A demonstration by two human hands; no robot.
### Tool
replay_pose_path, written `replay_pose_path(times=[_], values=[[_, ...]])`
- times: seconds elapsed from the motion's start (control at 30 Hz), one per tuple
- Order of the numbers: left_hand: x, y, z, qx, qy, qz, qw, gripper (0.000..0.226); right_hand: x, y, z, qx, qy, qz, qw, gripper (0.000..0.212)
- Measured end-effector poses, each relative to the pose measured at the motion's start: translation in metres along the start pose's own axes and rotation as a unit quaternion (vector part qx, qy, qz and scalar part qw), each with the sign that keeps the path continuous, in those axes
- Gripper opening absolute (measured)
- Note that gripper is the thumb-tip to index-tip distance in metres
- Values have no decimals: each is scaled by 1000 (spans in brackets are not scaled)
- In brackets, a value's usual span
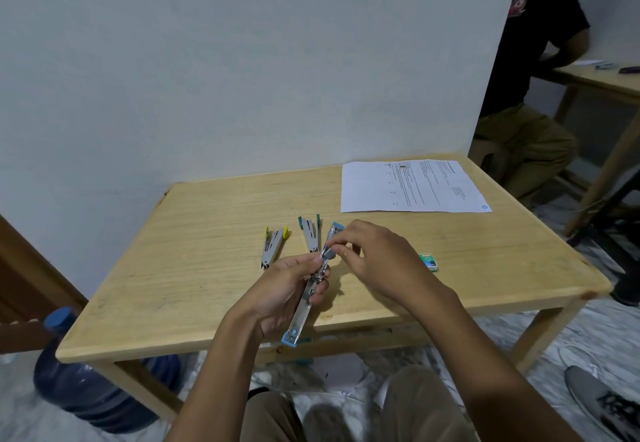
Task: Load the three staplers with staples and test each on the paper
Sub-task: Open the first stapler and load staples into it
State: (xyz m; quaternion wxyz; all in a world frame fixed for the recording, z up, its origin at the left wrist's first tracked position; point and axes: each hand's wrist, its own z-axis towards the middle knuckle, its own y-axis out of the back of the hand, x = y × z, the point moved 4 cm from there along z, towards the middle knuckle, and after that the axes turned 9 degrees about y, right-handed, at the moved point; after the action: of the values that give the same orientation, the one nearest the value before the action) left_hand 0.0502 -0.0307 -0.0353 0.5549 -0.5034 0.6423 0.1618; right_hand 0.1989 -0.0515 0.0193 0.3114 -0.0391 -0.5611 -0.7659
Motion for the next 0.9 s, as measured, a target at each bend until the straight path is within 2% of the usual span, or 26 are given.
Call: replay_pose_path(times=[0.13,0.37,0.63,0.77,0.9], values=[[7,3,4,6,17,-15,1000,22,2,-4,4,17,10,-45,999,25],[16,4,9,65,28,-70,995,20,-4,-16,5,21,-12,-25,999,26],[16,8,12,69,34,-112,991,16,-8,-33,6,-13,-63,54,996,26],[15,8,12,64,33,-123,990,16,-8,-37,5,-57,-82,99,990,30],[14,8,11,61,34,-138,988,16,-10,-34,-2,-84,-69,101,989,20]])
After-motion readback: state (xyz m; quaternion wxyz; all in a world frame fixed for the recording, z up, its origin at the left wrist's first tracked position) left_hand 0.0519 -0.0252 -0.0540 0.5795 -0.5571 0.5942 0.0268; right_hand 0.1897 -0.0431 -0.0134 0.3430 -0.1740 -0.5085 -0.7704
